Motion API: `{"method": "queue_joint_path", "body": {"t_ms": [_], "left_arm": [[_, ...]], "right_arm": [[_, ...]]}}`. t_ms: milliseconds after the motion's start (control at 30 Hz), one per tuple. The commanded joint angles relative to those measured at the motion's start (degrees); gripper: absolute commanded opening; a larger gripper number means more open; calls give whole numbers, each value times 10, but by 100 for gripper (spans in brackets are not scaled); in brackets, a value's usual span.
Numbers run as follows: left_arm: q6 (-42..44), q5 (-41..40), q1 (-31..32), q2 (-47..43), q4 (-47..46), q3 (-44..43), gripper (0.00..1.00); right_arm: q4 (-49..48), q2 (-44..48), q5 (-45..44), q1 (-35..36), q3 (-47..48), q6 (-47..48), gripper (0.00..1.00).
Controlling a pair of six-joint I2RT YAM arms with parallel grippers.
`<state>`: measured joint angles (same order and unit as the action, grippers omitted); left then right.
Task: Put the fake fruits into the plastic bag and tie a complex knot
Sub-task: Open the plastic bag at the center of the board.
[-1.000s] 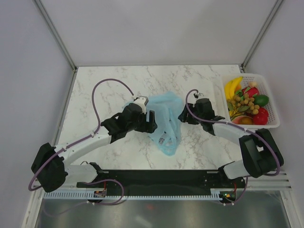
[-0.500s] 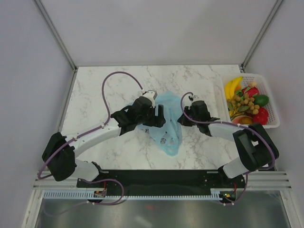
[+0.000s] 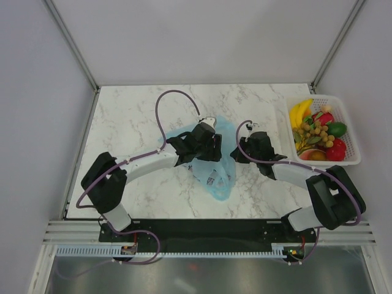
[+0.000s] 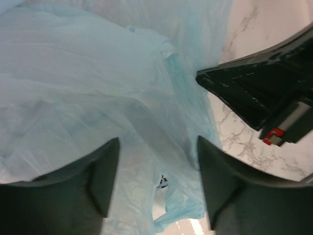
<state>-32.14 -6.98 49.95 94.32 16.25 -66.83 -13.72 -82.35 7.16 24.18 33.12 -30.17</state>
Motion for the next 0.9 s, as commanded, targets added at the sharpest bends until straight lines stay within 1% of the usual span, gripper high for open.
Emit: {"method": "queue_joint_path", "body": {"t_ms": [0,33,67,100,133,167,200,233,267,333,367,400,500,600,667,767,800,867], "left_arm": [[-22,-35,1,31,4,-27,65],[-21,-40,-1,31,12,-26,52],[-20,-46,-3,27,15,-23,27],[-10,-61,-3,5,20,-16,15],[-4,-72,-6,-6,32,-14,6],[2,-85,-7,-23,67,-14,2],[17,-114,-9,-50,94,-15,2],[24,-130,-13,-65,118,-18,2],[33,-160,-17,-76,175,-25,2],[33,-186,-27,-104,224,-30,2],[34,-195,-30,-111,265,-29,2],[31,-220,-31,-117,283,-26,2],[16,-278,-34,-121,351,-23,2],[0,-340,-35,-104,404,-34,2],[1,-360,-35,-89,419,-45,2],[8,-364,-34,-74,423,-49,2],[9,-361,-34,-71,421,-48,2],[9,-343,-34,-69,409,-43,2]], "right_arm": [[-21,20,-17,2,-3,6,0],[-18,24,-24,2,-3,6,0],[-12,26,-32,2,-2,6,0],[9,28,-67,2,1,8,0],[26,30,-93,2,5,8,0],[46,30,-118,-1,19,8,0],[87,28,-163,-5,27,8,0],[102,31,-174,-15,38,6,0],[112,32,-182,-19,41,3,0],[132,46,-196,-29,48,-1,0],[136,50,-202,-30,52,1,0],[162,60,-210,-30,56,1,0],[192,73,-236,-32,75,6,0],[209,81,-240,-35,87,11,0],[214,82,-236,-34,94,18,0],[222,84,-219,-35,102,33,1],[222,84,-206,-36,105,37,9],[222,87,-171,-35,106,48,33]]}}
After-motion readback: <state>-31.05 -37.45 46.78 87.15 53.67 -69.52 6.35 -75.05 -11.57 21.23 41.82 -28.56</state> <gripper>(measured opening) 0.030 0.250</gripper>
